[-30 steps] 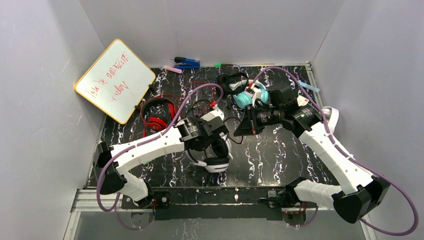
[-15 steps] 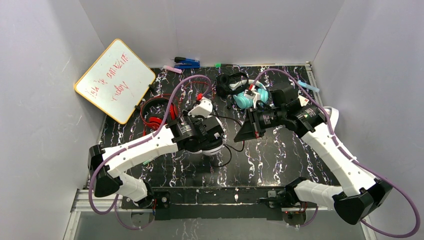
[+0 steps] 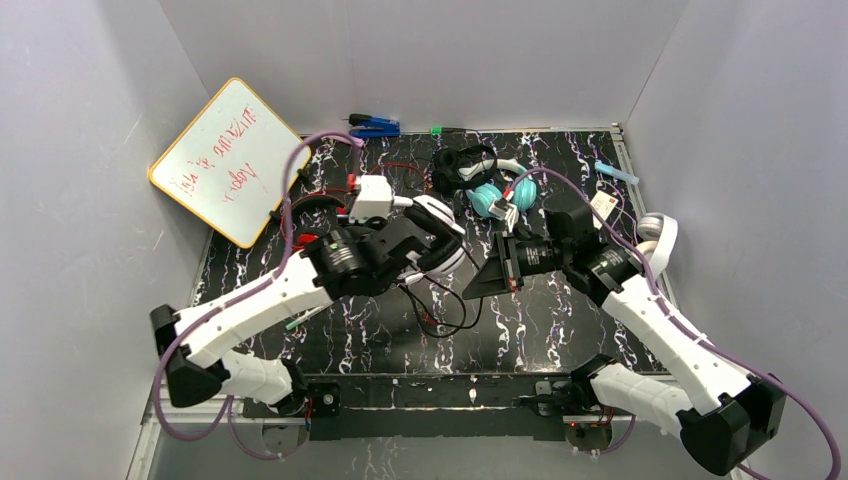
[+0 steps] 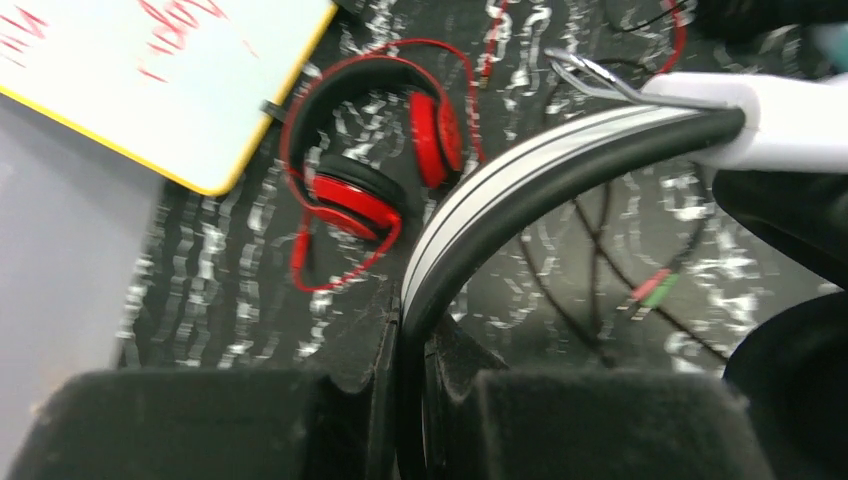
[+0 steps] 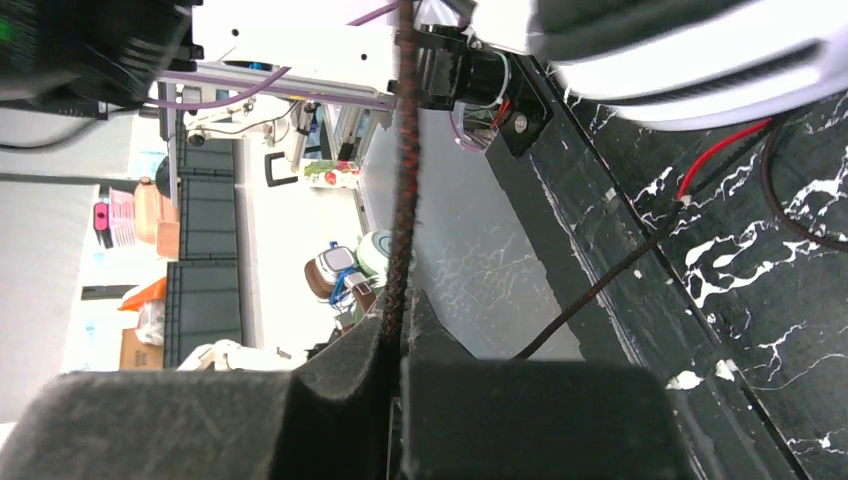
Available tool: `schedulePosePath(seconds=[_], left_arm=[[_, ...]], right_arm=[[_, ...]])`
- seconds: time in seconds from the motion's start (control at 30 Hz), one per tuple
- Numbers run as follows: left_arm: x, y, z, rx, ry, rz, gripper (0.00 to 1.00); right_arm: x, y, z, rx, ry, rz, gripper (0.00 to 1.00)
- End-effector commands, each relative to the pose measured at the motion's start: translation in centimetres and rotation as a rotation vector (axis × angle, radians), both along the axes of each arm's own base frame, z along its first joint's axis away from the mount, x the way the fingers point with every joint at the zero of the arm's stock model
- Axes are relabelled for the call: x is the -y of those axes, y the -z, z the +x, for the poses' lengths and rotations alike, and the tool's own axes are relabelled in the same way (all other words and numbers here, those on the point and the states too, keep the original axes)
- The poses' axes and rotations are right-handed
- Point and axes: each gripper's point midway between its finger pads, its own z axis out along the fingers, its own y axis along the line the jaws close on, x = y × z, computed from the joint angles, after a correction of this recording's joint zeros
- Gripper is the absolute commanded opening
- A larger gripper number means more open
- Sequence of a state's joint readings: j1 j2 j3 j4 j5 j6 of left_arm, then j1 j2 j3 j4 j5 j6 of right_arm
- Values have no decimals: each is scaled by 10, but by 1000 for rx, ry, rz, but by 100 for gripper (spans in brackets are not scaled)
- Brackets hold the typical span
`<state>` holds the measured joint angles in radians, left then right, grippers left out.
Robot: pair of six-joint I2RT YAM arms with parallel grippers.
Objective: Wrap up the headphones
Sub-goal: Wrap the headphones cable around the headphones.
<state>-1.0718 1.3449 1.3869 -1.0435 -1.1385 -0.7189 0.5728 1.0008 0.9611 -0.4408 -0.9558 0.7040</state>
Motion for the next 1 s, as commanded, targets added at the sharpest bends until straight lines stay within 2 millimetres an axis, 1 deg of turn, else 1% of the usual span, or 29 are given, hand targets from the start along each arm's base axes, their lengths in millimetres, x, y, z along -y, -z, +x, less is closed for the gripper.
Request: schedulePosePath(seconds=[0.0,0.1,0.2,0.37,0.43,0.5,0.63,0.7,0.73,0.8,0.83,0.97], left_arm=[[21,-25,13,111,-36,-499,0],[21,-24,21,102,-72,-622,0],[22,-29,24,106,-91,-701,0],[22,-33,25,95,-141,-782,0],[25,-35,25,83,-146,-833,0],[29,-41,24,82,-132,-880,0],[31,-57,19,88,-99,-938,0],[30,-63,17,84,-88,-944,0],[31,-66,16,79,-81,-948,0],[33,-69,14,66,-65,-955,0],[34,-71,12,60,-57,-960,0],[39,-76,7,35,-13,-977,0]], right_arm=[[-9,-14,3,44,55,80,8],[-12,-6,4,78,99,66,12],[-16,5,1,85,106,54,13],[-31,23,-9,99,92,32,13],[-36,30,-14,107,83,18,14],[-39,37,-14,120,98,11,14],[-33,49,-5,168,181,7,14],[-29,51,-3,200,216,40,16],[-27,57,-3,206,231,50,18],[-25,55,-1,229,257,86,22],[-23,59,0,235,266,90,23],[-22,64,3,270,283,93,24]])
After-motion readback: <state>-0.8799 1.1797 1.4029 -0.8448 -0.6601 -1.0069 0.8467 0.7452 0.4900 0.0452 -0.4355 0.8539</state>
